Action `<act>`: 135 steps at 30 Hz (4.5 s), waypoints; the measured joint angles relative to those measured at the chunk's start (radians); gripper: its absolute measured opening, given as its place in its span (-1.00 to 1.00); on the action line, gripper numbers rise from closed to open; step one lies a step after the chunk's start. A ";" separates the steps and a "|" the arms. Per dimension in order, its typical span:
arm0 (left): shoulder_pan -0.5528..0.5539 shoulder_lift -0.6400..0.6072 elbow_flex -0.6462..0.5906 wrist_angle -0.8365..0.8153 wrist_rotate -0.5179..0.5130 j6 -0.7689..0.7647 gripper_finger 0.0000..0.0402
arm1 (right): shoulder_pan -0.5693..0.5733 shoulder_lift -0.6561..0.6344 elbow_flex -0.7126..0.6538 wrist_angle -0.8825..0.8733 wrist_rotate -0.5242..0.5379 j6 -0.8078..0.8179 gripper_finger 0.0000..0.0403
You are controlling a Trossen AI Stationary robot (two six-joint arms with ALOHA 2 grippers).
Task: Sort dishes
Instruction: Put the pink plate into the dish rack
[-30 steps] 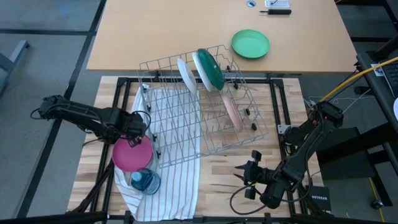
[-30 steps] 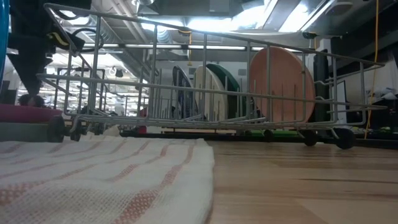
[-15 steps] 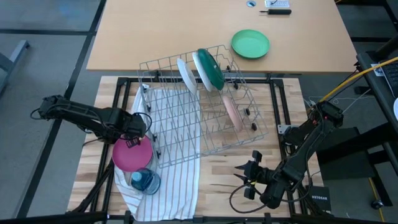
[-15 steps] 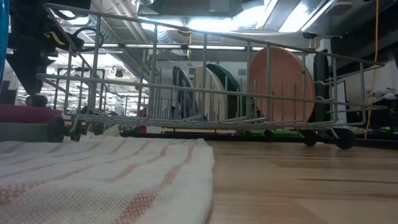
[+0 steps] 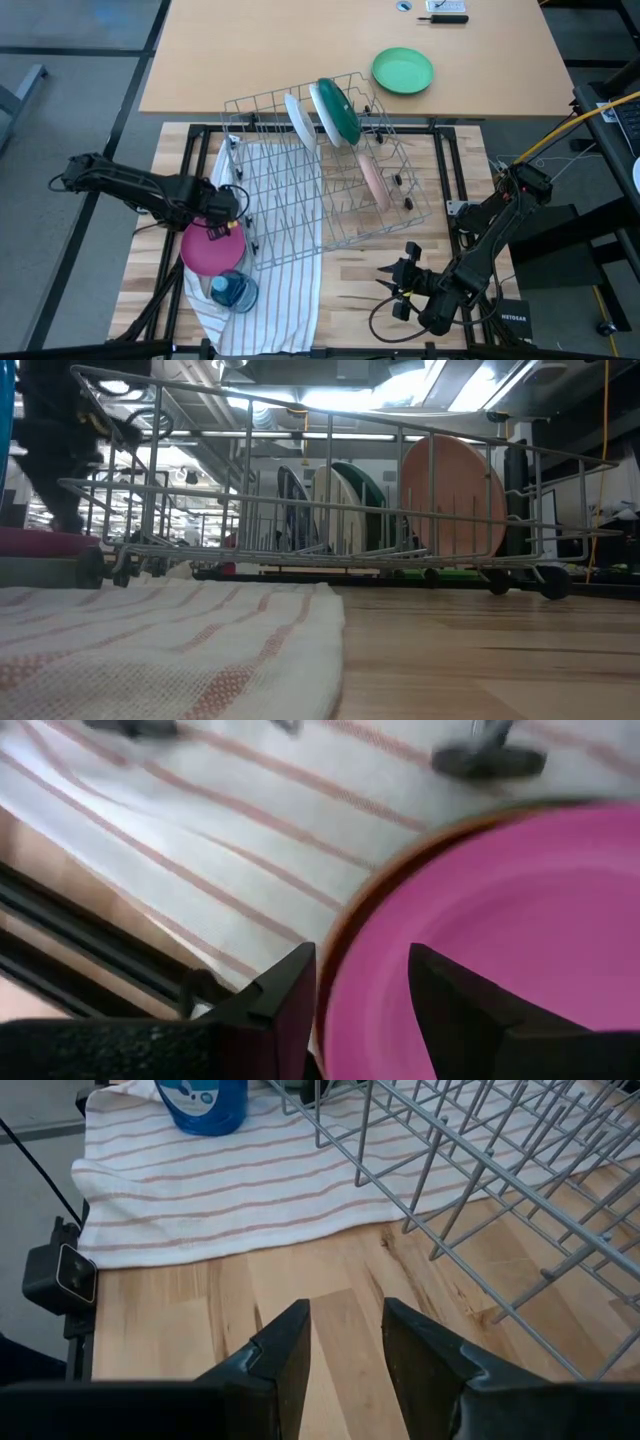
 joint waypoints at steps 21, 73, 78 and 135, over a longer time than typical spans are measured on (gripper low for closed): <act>0.000 0.000 -0.145 0.136 0.024 -0.041 -0.26 | 0.000 0.000 0.000 -0.007 -0.025 0.000 -0.36; 0.124 0.135 -0.156 0.178 0.059 -0.190 -0.96 | 0.000 -0.001 0.000 -0.008 -0.025 0.007 -0.36; 0.124 0.135 -0.156 0.177 0.052 -0.192 -0.99 | 0.000 -0.001 0.000 -0.008 -0.025 0.000 -0.36; 0.124 0.132 -0.048 0.020 -0.126 -0.193 -0.07 | 0.000 -0.001 0.000 0.011 0.132 -0.004 -0.36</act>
